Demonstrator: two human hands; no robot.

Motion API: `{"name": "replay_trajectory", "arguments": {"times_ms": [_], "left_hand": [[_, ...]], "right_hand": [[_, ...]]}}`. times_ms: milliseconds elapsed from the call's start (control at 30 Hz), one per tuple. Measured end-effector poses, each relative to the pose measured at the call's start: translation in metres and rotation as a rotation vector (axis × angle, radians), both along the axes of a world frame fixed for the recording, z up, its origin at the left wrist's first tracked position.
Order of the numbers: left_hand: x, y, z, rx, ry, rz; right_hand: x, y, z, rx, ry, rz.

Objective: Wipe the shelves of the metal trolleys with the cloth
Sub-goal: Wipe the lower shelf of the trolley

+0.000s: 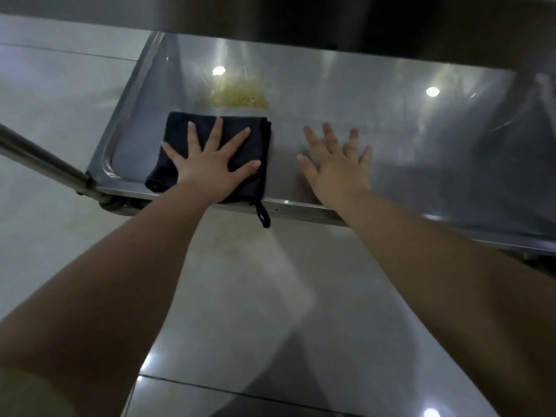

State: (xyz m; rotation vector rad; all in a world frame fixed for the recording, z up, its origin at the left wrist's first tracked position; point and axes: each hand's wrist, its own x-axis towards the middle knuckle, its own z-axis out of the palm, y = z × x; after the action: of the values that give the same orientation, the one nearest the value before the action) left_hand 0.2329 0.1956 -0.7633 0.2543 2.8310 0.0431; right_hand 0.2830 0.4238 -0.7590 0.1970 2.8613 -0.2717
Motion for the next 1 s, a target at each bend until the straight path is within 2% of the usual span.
{"name": "replay_trajectory", "arguments": {"times_ms": [200, 400, 700, 1000], "left_hand": [[0.01, -0.021, 0.0, 0.022, -0.007, -0.015], [-0.014, -0.094, 0.002, 0.003, -0.04, 0.13], [0.033, -0.068, -0.005, -0.034, -0.002, 0.007], [-0.087, -0.044, -0.013, 0.032, 0.114, -0.021]], "right_hand": [[-0.004, -0.021, -0.019, 0.106, -0.027, 0.019], [-0.003, -0.022, -0.023, 0.129, 0.0, 0.016], [0.007, -0.017, -0.022, 0.168, -0.007, 0.031], [0.004, -0.019, -0.018, 0.203, -0.011, 0.029]]}}
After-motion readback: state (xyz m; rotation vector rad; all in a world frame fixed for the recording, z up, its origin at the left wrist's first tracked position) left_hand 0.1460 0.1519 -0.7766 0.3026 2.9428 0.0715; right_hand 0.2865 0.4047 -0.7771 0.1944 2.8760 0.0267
